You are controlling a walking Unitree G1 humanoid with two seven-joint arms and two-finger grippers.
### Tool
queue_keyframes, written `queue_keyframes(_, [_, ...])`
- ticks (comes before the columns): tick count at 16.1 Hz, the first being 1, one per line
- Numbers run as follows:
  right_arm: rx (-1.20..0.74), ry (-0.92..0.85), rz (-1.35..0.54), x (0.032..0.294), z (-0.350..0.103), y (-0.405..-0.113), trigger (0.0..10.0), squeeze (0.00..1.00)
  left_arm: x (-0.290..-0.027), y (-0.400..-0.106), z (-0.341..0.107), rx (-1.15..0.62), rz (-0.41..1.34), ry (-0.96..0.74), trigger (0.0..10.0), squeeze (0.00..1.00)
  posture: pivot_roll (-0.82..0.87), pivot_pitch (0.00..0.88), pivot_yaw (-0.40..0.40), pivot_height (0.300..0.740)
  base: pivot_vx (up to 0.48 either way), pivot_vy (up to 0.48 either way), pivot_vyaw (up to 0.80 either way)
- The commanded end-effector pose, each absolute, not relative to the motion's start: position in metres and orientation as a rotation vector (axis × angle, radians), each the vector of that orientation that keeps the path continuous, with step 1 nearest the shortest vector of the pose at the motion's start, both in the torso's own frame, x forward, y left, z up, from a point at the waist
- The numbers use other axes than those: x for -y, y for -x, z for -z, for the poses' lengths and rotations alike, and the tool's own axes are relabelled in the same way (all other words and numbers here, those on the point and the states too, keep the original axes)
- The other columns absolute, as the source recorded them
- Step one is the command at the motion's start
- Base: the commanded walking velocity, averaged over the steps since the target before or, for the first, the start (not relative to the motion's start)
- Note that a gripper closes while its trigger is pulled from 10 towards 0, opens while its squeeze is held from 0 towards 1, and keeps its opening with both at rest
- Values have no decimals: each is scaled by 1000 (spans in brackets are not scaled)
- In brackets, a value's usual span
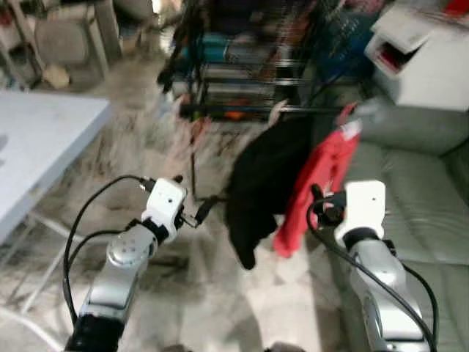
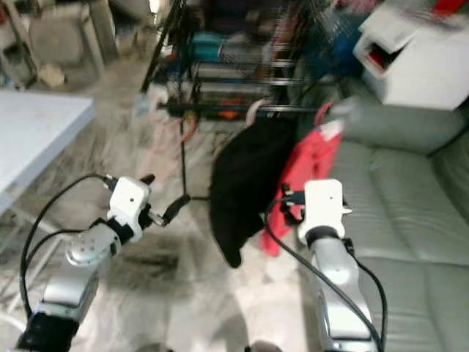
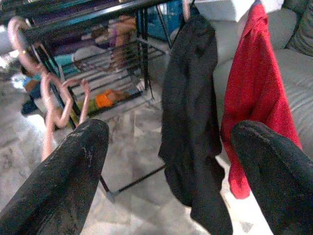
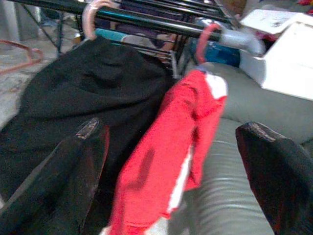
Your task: Hang hanger
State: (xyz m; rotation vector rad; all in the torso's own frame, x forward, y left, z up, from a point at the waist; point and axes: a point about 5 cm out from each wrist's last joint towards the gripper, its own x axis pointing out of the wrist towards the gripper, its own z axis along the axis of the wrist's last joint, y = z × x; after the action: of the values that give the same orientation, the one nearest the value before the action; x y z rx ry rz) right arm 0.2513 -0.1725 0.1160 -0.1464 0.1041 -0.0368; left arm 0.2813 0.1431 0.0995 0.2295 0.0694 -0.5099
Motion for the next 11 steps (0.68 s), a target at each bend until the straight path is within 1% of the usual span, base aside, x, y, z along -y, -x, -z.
queue_keyframes(1, [-88, 141, 24, 167, -119, -253, 10000, 0, -153, -281, -98, -80, 476, -245, 10000, 0, -38, 0, -9, 740, 0, 0, 0])
queue_keyframes(2, [-95, 165, 62, 176, -117, -255, 10000, 0, -159, -281, -97, -78, 439, -237, 10000, 0, -34, 0, -12, 740, 0, 0, 0])
queue_keyframes(6, [-86, 170, 135, 193, -118, -264, 10000, 0, -164, -281, -95, -85, 421, -237, 10000, 0, -33, 0, -10, 740, 0, 0, 0])
queue_keyframes(11, [-77, 168, 139, 194, -119, -267, 10000, 0, -166, -282, -97, -72, 407, -225, 10000, 0, -31, 0, -11, 740, 0, 0, 0])
